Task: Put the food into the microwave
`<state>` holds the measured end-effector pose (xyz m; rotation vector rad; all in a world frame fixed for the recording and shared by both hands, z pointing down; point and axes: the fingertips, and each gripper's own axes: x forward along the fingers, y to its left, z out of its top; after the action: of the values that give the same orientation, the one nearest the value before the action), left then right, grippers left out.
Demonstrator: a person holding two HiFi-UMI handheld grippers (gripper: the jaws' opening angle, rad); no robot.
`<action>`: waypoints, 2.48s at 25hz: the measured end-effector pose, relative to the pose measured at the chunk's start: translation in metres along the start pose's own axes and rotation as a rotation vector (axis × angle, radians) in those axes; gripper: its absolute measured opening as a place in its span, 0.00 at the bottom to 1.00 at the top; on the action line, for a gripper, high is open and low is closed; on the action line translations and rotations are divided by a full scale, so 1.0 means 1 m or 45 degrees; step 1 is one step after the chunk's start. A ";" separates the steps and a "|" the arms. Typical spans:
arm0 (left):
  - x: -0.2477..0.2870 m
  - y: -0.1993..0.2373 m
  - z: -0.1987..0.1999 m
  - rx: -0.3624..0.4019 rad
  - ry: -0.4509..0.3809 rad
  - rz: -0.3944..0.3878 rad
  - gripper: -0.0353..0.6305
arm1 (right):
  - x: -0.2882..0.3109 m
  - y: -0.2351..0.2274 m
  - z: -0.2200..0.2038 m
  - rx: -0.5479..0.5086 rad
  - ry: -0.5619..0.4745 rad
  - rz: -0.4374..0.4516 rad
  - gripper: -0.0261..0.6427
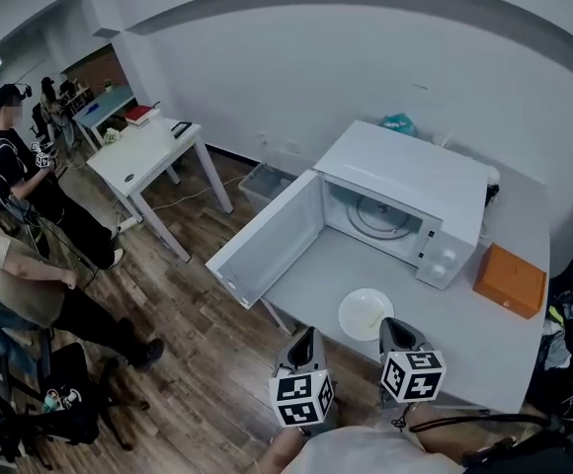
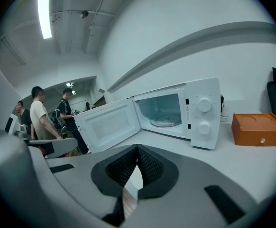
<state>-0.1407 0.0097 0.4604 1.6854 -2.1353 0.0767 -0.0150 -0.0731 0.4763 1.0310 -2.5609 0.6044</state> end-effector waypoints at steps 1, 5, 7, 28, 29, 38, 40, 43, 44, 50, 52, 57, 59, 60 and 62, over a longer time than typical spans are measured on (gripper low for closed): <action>0.006 0.004 0.003 0.001 0.005 -0.004 0.06 | 0.006 0.001 0.003 0.002 0.000 -0.003 0.06; 0.026 0.017 0.014 0.004 0.019 -0.025 0.06 | 0.029 0.005 0.014 0.013 0.003 -0.020 0.06; 0.036 0.023 0.019 0.007 0.021 -0.038 0.06 | 0.038 0.005 0.018 0.019 0.002 -0.031 0.06; 0.121 0.053 0.059 0.087 0.057 -0.201 0.06 | 0.100 -0.002 0.051 0.105 -0.051 -0.186 0.06; 0.124 0.051 0.060 0.089 0.058 -0.211 0.06 | 0.099 -0.005 0.052 0.111 -0.054 -0.198 0.06; 0.152 0.017 0.052 0.071 0.118 -0.282 0.06 | 0.097 -0.032 0.056 0.128 -0.058 -0.235 0.06; 0.157 0.004 0.051 0.080 0.134 -0.302 0.06 | 0.098 -0.036 0.060 0.113 -0.060 -0.228 0.06; 0.163 -0.008 0.050 0.108 0.140 -0.323 0.06 | 0.101 -0.036 0.062 0.109 -0.064 -0.206 0.06; 0.166 -0.010 0.050 0.108 0.142 -0.325 0.06 | 0.103 -0.036 0.063 0.110 -0.068 -0.201 0.06; 0.177 -0.021 0.044 0.113 0.169 -0.340 0.06 | 0.103 -0.049 0.059 0.123 -0.058 -0.215 0.06; 0.180 -0.023 0.042 0.113 0.177 -0.339 0.06 | 0.103 -0.052 0.059 0.124 -0.054 -0.222 0.06; 0.185 -0.028 0.039 0.120 0.195 -0.348 0.06 | 0.100 -0.063 0.057 0.121 -0.048 -0.266 0.06; 0.186 -0.031 0.035 0.117 0.212 -0.362 0.06 | 0.099 -0.066 0.053 0.126 -0.043 -0.274 0.06; 0.186 -0.033 0.033 0.116 0.223 -0.372 0.06 | 0.099 -0.067 0.052 0.134 -0.041 -0.270 0.07; 0.187 -0.035 0.029 0.116 0.240 -0.386 0.06 | 0.099 -0.069 0.049 0.153 -0.037 -0.263 0.07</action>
<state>-0.1492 -0.1801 0.4931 1.9516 -1.7456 0.2370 -0.0409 -0.1994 0.4956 1.3337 -2.4254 0.6976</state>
